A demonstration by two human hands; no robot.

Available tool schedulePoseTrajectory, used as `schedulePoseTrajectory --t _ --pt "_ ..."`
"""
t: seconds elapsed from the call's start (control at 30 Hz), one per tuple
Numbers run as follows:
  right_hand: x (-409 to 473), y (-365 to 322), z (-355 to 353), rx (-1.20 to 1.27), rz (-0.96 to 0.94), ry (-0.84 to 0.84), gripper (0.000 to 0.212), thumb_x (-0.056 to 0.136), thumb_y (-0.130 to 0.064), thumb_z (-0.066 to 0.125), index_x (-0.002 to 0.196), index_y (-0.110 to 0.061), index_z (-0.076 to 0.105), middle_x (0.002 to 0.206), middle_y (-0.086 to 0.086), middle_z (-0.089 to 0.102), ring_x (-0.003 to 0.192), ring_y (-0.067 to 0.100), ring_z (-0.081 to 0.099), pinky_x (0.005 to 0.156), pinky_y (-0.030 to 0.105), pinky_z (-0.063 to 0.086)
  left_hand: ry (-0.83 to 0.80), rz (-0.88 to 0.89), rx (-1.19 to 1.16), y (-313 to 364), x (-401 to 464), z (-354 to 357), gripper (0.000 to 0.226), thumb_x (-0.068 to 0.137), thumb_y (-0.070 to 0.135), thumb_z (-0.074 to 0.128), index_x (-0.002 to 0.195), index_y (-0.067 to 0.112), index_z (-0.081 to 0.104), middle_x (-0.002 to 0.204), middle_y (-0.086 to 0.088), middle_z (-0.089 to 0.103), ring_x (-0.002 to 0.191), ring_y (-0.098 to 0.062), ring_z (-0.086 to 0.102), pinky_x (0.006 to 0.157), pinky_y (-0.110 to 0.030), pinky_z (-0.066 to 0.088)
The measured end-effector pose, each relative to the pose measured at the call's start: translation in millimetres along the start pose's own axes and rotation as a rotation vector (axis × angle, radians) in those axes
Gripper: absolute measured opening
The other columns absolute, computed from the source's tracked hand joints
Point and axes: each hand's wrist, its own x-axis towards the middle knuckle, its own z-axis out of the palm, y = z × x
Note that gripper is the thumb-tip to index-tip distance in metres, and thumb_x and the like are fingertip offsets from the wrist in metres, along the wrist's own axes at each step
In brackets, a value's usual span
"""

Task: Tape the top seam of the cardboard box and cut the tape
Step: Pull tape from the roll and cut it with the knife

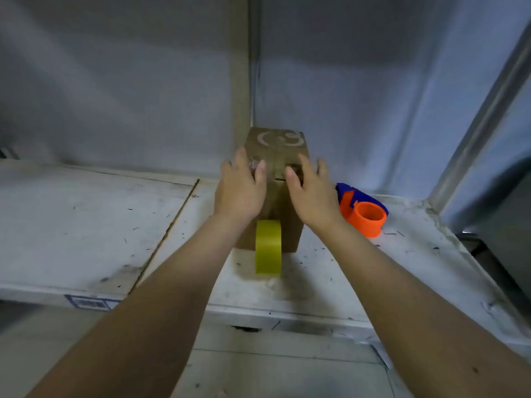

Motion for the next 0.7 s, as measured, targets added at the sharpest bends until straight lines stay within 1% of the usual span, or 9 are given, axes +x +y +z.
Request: schedulePoseTrajectory --t 0.07,0.1,0.2,0.27,0.37,0.57,0.7 --pt "2 0 2 0.139 0.059 -0.029 0.053 0.099 -0.047 0.033 0.147 -0.024 0.032 0.146 0.01 0.044 0.133 0.027 0.043 0.097 0.031 0.036 -0.022 -0.045 -0.067 -1 1 2 0.054 0.099 0.044 0.034 0.147 0.019 0.028 0.137 -0.019 0.046 0.122 -0.036 0.05 0.083 -0.03 0.034" --pt "4 1 2 0.17 0.076 -0.037 0.053 0.099 -0.047 0.034 0.147 -0.023 0.034 0.143 0.007 0.048 0.132 0.024 0.045 0.095 0.028 0.035 -0.023 -0.053 -0.072 -2 2 3 0.055 0.099 0.044 0.036 0.147 0.02 0.029 0.136 -0.018 0.048 0.123 -0.035 0.05 0.084 -0.03 0.034" --pt "2 0 -1 0.178 0.115 -0.073 0.052 0.098 -0.048 0.039 0.144 -0.024 0.04 0.142 0.003 0.052 0.131 0.022 0.047 0.094 0.025 0.034 -0.039 -0.035 -0.016 -4 -2 2 0.055 0.095 0.048 0.041 0.143 0.021 0.041 0.129 -0.014 0.057 0.118 -0.033 0.055 0.086 -0.032 0.04" --pt "-1 -1 -6 0.158 0.117 -0.084 0.053 0.097 -0.048 0.039 0.145 -0.025 0.04 0.144 0.004 0.051 0.132 0.023 0.046 0.098 0.027 0.036 -0.042 -0.019 0.028 -4 -4 0 0.054 0.094 0.05 0.043 0.139 0.02 0.048 0.124 -0.014 0.062 0.115 -0.033 0.057 0.084 -0.032 0.041" --pt "-6 -2 -10 0.129 0.13 -0.092 0.052 0.098 -0.047 0.039 0.145 -0.026 0.04 0.145 0.006 0.049 0.134 0.025 0.044 0.105 0.033 0.037 -0.057 -0.001 0.077 -1 -10 -8 0.057 0.093 0.054 0.043 0.138 0.019 0.049 0.126 -0.013 0.063 0.117 -0.033 0.056 0.089 -0.036 0.045" --pt "-24 -10 -17 0.024 0.134 -0.1 0.051 0.097 -0.049 0.036 0.141 -0.026 0.046 0.14 0.007 0.055 0.129 0.028 0.049 0.105 0.038 0.041 -0.117 -0.001 0.113 9 -31 -32 0.062 0.092 0.057 0.043 0.139 0.016 0.048 0.13 -0.013 0.063 0.124 -0.031 0.055 0.095 -0.036 0.045" --pt "-43 -16 -20 0.022 0.131 -0.093 0.052 0.096 -0.05 0.037 0.142 -0.026 0.045 0.138 0.008 0.056 0.126 0.029 0.051 0.103 0.04 0.043 -0.123 -0.01 0.11 10 -48 -42 0.063 0.092 0.057 0.044 0.14 0.016 0.048 0.131 -0.013 0.062 0.124 -0.03 0.054 0.096 -0.034 0.044"
